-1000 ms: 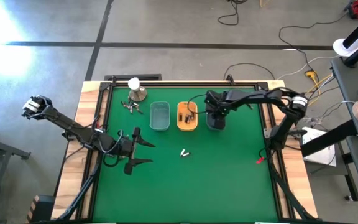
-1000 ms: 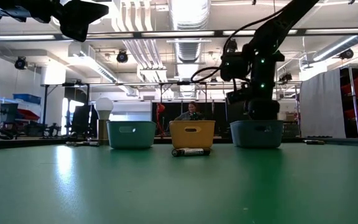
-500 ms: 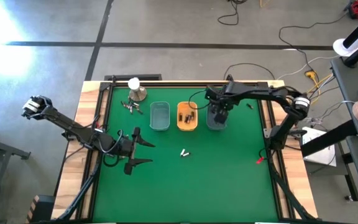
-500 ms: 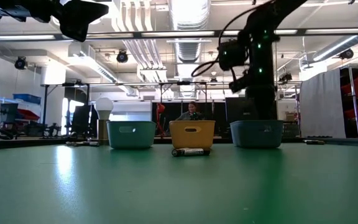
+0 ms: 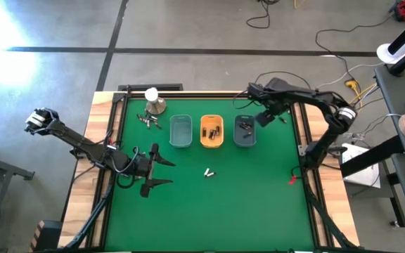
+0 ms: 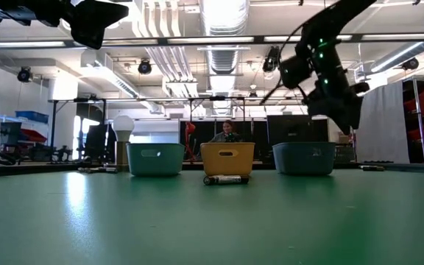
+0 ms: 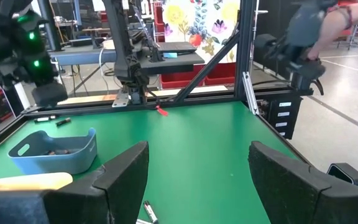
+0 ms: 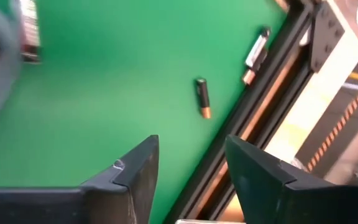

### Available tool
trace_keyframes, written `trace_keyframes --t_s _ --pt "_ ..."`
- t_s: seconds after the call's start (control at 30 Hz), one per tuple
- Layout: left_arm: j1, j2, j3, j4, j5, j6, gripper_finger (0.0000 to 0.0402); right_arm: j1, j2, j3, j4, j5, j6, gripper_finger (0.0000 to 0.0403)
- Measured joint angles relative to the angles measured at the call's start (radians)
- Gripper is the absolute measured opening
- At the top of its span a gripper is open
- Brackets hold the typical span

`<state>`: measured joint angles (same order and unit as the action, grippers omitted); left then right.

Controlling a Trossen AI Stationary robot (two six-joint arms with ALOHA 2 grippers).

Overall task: Sort batteries
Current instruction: Put the small black battery into the blue bin

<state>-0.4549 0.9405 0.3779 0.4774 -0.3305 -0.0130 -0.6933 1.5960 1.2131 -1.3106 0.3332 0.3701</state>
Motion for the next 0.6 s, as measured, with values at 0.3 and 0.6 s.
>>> trace_keyframes --t_s 0.3,0.6 --pt "0.0 0.0 0.0 0.0 0.0 0.011 0.0252 -0.083 0.114 -0.007 0.004 0.0 -0.216 0.0149" --pt "0.0 0.0 0.0 0.0 0.0 0.004 0.0252 -0.231 0.24 0.002 0.038 -0.065 -0.303 0.0143"
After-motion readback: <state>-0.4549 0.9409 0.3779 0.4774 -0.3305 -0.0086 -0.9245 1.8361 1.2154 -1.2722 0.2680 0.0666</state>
